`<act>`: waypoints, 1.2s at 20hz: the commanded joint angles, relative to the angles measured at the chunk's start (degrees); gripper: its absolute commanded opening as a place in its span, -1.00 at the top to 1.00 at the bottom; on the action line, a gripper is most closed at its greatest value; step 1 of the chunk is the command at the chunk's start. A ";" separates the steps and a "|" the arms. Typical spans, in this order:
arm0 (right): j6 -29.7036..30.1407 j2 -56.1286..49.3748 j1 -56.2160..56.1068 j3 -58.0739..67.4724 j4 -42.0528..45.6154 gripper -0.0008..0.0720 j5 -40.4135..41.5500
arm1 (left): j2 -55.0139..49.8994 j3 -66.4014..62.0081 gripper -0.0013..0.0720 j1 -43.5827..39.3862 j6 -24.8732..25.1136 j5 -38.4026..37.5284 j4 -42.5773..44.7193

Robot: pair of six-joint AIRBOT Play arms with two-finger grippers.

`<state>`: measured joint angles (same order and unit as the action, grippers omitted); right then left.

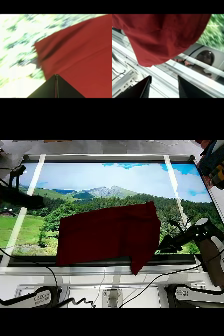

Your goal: Fold the clothes and pants, and hang the long-sleeved shirts on hangers.

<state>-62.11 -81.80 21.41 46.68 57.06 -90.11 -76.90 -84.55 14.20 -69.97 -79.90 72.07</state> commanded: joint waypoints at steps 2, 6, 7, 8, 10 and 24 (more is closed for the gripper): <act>0.24 0.13 -0.02 -2.01 1.40 -0.07 3.04 | 0.22 0.09 0.93 2.54 -7.39 -6.91 17.68; 0.20 0.13 -0.02 -7.78 -0.66 -0.07 10.45 | 3.41 8.02 0.93 7.89 -6.71 -7.08 11.47; 0.20 0.13 -0.02 -8.66 -2.01 -0.07 12.15 | 4.68 11.76 0.93 9.14 -5.11 -6.05 9.09; 0.22 0.11 -0.02 -9.20 -3.85 -0.07 13.16 | 5.75 15.39 0.93 10.19 -2.21 -5.64 6.78; 0.20 0.09 -0.02 -9.35 -6.47 -0.07 12.98 | 7.52 22.97 0.93 11.87 4.17 -5.86 2.95; 5.60 10.56 -0.02 -9.35 -5.84 -0.05 11.50 | 26.58 51.56 0.93 15.72 7.19 8.76 -3.72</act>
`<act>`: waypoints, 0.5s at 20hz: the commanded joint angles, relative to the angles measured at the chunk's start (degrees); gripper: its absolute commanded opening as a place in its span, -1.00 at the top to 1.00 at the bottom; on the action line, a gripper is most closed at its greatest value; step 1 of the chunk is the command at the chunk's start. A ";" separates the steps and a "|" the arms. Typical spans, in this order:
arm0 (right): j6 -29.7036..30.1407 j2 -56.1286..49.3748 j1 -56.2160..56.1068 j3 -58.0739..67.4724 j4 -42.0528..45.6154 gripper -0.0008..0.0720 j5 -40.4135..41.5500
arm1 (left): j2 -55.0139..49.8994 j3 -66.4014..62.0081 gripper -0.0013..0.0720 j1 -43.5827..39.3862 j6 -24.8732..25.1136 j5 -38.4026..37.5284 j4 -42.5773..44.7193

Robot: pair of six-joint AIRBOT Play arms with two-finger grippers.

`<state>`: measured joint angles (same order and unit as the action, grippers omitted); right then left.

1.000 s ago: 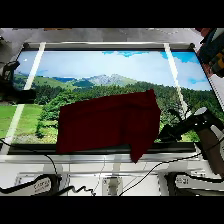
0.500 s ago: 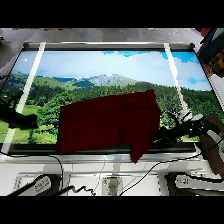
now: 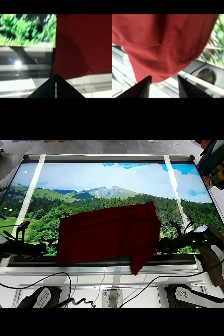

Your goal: Fold the clothes and pants, and hang the long-sleeved shirts on hangers.

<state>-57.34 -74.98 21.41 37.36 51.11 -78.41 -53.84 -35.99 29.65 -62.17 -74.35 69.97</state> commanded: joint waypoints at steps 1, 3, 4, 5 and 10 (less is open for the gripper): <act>0.59 5.09 -0.02 -0.04 0.13 -0.05 -0.46 | 3.50 2.99 0.86 0.26 -0.61 3.21 -2.12; 0.44 7.28 -0.02 -0.04 2.16 -0.05 -0.90 | 3.50 2.99 -0.42 0.28 -0.94 3.23 -2.14; 0.31 8.17 -0.02 -0.04 4.52 -0.05 -1.18 | 3.50 2.99 -0.74 0.28 -1.68 3.06 -2.12; -0.76 9.14 0.00 -0.07 7.10 -0.05 -1.29 | 3.50 2.99 -0.58 0.28 -1.73 2.08 -2.10; -2.14 16.94 0.02 -4.94 10.32 -0.05 -1.68 | 3.54 3.13 -0.12 0.33 -1.68 0.59 -1.44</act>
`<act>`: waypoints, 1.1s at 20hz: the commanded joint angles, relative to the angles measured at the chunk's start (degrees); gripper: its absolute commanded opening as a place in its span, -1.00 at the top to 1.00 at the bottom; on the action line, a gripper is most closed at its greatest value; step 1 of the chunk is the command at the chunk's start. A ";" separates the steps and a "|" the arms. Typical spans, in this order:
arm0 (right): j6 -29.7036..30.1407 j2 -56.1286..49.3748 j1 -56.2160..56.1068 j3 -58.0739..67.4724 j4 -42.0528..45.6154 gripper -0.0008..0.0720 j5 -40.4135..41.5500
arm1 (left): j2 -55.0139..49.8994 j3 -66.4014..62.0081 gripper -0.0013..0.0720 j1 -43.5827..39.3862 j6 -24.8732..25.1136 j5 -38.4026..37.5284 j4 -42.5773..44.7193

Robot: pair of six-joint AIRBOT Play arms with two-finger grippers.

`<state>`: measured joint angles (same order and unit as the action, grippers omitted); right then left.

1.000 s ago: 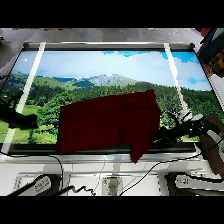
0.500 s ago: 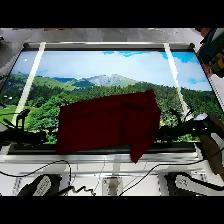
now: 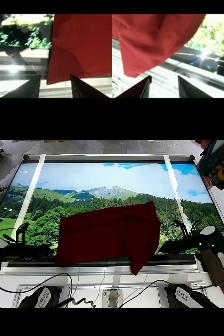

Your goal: Fold the clothes and pants, and hang the long-sleeved shirts on hangers.

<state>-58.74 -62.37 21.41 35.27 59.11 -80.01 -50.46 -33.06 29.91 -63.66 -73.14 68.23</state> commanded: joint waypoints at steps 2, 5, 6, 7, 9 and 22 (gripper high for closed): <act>-0.98 9.79 0.02 -8.13 2.19 -0.05 3.41 | 0.15 0.20 -0.12 0.07 -0.20 -0.55 0.26; -2.99 13.64 -0.02 -11.82 3.32 -0.05 9.14 | 0.15 0.20 -0.12 0.07 -0.20 0.59 0.26; -3.45 13.53 -0.02 -11.69 3.15 -0.05 10.62 | 0.13 0.20 -0.12 0.07 -0.20 0.96 0.26; -4.04 13.53 -0.02 -11.69 2.19 -0.05 12.35 | 0.11 0.20 -0.12 0.07 -0.20 1.55 0.26; -4.17 13.53 -0.02 -11.69 -0.52 -0.05 15.76 | 0.00 0.20 -0.12 0.07 -0.22 1.81 0.26; -4.00 13.53 -0.02 -11.69 -1.46 -0.05 19.61 | -8.33 0.68 -0.16 0.09 4.20 -3.41 2.99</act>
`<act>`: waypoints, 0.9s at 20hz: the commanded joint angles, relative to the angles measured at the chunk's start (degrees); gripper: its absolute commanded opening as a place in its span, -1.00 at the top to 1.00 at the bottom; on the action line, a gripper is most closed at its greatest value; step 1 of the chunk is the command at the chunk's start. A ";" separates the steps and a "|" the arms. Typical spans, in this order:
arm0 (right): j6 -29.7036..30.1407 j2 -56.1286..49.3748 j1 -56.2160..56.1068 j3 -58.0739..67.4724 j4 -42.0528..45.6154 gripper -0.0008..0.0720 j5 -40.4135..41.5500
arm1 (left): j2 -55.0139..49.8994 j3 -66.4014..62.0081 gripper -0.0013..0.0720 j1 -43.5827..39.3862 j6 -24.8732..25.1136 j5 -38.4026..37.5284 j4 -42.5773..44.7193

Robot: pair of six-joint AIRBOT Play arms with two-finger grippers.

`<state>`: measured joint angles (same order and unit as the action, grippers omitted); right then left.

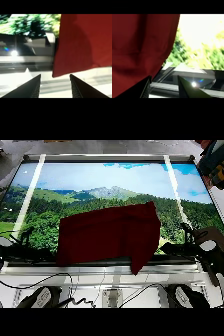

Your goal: Fold the clothes and pants, and hang the long-sleeved shirts on hangers.

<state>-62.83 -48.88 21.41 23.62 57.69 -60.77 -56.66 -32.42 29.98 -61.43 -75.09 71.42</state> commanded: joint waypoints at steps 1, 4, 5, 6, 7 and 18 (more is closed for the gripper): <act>0.70 0.04 -0.02 -0.04 -0.04 -0.05 0.37 | -3.08 0.04 -0.16 0.02 2.62 -1.46 -0.90; 0.96 0.04 -0.02 -0.04 0.26 -0.05 0.42 | -6.25 0.04 -0.26 0.00 4.07 -1.03 -4.83; 0.94 0.04 -0.02 -0.04 0.46 -0.05 0.42 | -7.39 0.04 -0.26 0.00 4.42 -0.81 -5.97; 0.94 0.04 -0.02 -0.04 0.81 -0.05 0.44 | -8.39 0.04 -0.26 -0.04 5.20 -0.81 -5.95; 0.94 0.04 -0.02 -0.04 1.07 -0.05 0.50 | -9.38 0.04 -0.26 -0.07 5.38 -0.81 -5.90; 0.94 0.04 -0.02 -0.04 1.07 -0.05 0.83 | -12.17 2.54 -0.25 -1.62 8.33 2.75 -2.99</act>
<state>-61.89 -48.88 21.41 23.59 58.74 -59.94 -68.55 -30.39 28.93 -53.58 -74.39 67.22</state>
